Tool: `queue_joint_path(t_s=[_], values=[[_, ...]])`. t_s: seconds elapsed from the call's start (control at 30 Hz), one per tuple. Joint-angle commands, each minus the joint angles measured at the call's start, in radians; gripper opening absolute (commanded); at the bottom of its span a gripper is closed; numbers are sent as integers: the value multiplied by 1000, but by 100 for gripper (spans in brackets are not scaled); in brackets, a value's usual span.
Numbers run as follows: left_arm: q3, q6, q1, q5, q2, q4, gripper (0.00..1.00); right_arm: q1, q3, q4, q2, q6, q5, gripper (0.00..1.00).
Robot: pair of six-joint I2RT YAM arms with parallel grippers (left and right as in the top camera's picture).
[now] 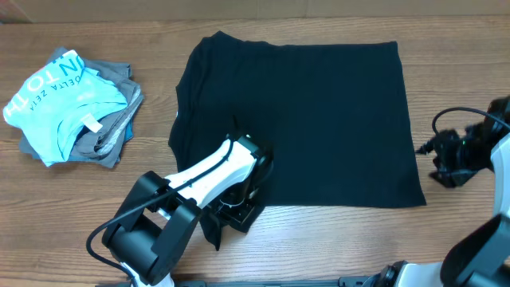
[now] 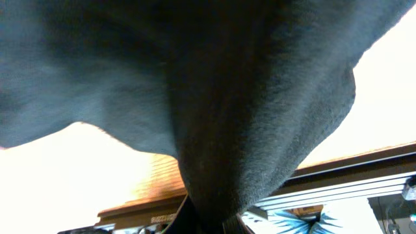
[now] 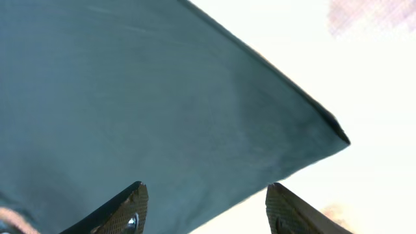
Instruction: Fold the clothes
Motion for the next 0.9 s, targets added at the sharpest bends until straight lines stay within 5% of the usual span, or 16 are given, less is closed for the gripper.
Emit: queue_joint_path(t_s=[0.0,0.53,0.7,0.87], values=[[45,10,19,-55,11,-26,4,-45,-61,-9,42,-22,17,62],[89,7,51,-54,10,-45,4,-119,-407,290,53,-32,-40,53],[89,7,51,-51,10,-47,4,-119,-439,359,53,-30,-31,39],[89,7,51,-48,10,-53,4,-119,-423,325,52,-37,-27,10]])
